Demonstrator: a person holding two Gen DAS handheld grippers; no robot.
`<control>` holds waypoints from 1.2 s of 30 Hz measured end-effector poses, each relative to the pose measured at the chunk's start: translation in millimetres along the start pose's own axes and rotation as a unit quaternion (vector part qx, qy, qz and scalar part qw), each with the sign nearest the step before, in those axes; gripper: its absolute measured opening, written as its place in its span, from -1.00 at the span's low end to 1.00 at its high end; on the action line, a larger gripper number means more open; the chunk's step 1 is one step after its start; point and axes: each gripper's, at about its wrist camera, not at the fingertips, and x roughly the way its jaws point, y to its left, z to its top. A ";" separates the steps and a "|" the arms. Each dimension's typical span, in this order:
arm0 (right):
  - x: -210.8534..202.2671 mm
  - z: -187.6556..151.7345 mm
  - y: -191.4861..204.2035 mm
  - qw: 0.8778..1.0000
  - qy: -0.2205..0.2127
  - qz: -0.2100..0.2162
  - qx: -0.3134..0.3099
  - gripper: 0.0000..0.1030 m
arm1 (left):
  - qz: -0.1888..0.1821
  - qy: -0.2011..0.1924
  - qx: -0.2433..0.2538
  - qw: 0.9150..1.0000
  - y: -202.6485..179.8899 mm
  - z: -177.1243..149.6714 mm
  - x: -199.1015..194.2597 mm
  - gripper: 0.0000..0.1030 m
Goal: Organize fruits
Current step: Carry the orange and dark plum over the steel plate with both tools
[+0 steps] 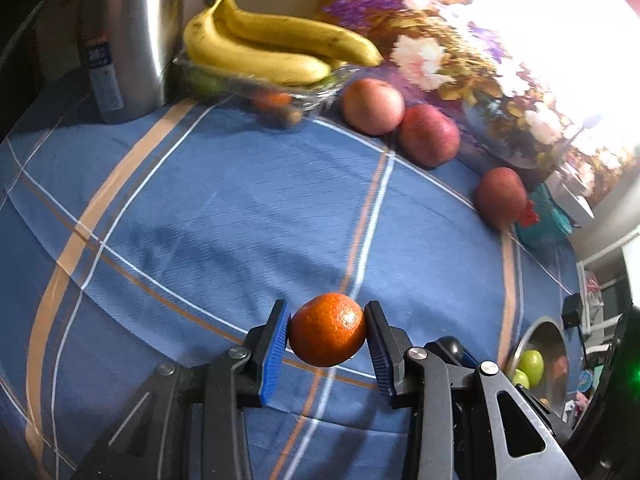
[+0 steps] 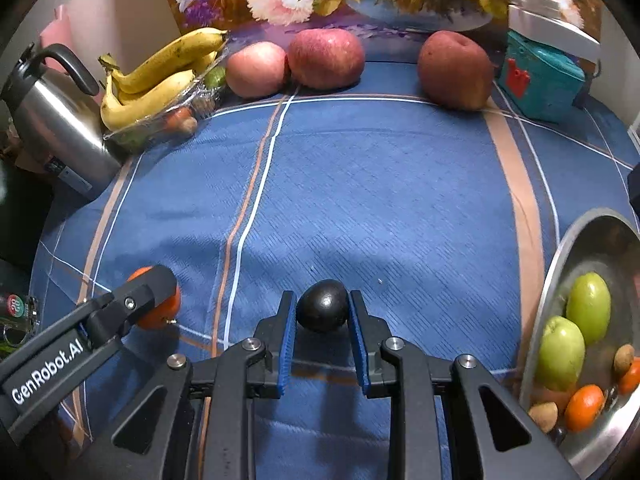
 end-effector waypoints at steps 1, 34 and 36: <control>-4.0 -1.2 -1.5 1.000 -0.002 0.000 0.001 -0.49 | -0.001 -0.001 0.004 1.000 -3.5 -0.8 -2.3 -0.21; -98.3 -51.8 -197.4 0.979 -0.044 -0.086 0.178 -0.48 | -0.115 0.068 0.195 0.972 -182.0 -101.5 8.3 -0.21; -94.1 -53.3 -202.4 0.979 -0.038 -0.086 0.183 -0.48 | -0.114 0.071 0.195 0.971 -183.2 -104.1 12.0 -0.21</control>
